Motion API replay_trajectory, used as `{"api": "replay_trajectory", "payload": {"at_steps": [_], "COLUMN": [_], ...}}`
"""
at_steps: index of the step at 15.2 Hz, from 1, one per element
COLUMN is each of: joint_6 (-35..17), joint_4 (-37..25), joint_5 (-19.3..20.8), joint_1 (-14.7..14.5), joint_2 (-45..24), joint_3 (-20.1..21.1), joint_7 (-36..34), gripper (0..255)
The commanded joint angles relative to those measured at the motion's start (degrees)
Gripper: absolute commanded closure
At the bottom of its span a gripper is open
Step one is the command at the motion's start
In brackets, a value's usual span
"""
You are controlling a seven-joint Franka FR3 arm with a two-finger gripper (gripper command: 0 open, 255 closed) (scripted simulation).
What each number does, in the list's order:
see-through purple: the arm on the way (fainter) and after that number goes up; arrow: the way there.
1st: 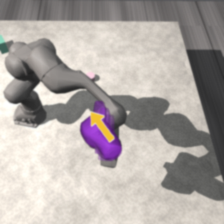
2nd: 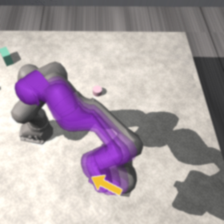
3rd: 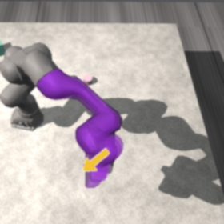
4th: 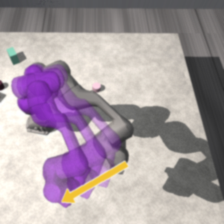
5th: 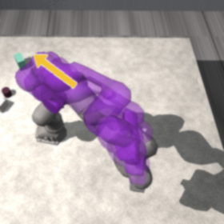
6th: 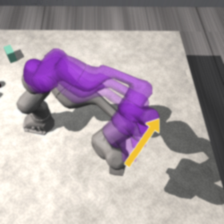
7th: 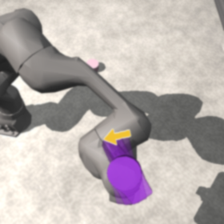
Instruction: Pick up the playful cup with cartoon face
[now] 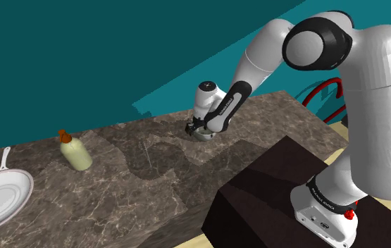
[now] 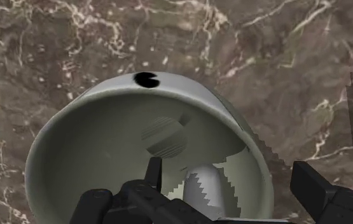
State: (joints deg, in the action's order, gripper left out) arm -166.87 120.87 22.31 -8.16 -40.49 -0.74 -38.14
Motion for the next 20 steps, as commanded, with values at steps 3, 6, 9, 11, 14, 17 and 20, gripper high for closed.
{"api": "replay_trajectory", "payload": {"at_steps": [3,6,9,11,14,17,20], "joint_6": [-0.13,-0.12,-0.15,0.29,1.69,3.14,4.66], "joint_4": [-0.27,-0.23,-0.19,0.18,1.22,2.16,3.0], "joint_5": [0.03,0.02,0.03,-0.06,-0.4,-0.83,-1.36], "joint_1": [0.01,0.01,0.02,0.15,0.72,1.31,1.91], "joint_2": [-0.36,-0.31,-0.29,0.5,2.88,5.23,7.54], "joint_3": [-0.06,-0.05,-0.07,0.14,0.84,1.56,2.31], "joint_7": [0.01,0.01,0.01,0.13,0.67,1.27,1.92], "gripper": [255,255,255,255,255,255,255]}}
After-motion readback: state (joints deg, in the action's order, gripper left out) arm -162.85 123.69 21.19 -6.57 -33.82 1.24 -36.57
